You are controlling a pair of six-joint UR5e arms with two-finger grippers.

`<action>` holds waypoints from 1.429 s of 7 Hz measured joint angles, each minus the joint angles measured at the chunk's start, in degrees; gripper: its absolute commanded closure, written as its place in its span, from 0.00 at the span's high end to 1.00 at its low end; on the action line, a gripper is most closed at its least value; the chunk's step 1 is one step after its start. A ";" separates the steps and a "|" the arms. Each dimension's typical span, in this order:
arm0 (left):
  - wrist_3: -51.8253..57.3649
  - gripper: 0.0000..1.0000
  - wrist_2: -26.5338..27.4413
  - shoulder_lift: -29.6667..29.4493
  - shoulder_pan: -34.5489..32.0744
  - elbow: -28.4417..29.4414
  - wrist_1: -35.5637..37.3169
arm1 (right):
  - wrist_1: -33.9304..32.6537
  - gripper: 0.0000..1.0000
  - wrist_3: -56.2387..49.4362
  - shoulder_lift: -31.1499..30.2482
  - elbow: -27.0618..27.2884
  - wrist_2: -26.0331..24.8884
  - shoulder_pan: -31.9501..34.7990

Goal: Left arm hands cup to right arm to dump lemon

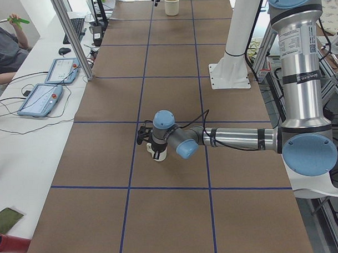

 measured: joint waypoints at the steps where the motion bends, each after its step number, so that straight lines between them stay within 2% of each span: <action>1: 1.03 0.00 -0.09 0.06 -0.12 -0.56 -0.04 | 0.30 1.00 -0.04 -0.01 0.00 0.04 0.00; 2: 1.53 0.00 -0.60 0.10 -0.36 -2.19 0.34 | 1.52 0.99 -0.10 0.00 0.00 0.12 -0.03; 4: 1.68 0.00 -3.60 -0.91 -2.62 -6.68 4.84 | 8.30 0.99 -0.34 1.26 -0.29 0.27 -0.32; 6: 0.34 0.00 -4.85 -3.79 -4.65 -9.85 10.74 | 13.68 0.98 -0.47 6.38 -2.00 0.37 -2.73; 8: -7.98 0.00 -4.88 -8.03 -5.01 -10.96 13.17 | 15.13 0.95 -0.03 12.02 -3.72 -0.48 -6.71; 10: -18.48 0.00 -5.04 -12.80 -5.00 -11.34 13.56 | 16.15 0.95 0.08 15.83 -4.49 -8.37 -12.09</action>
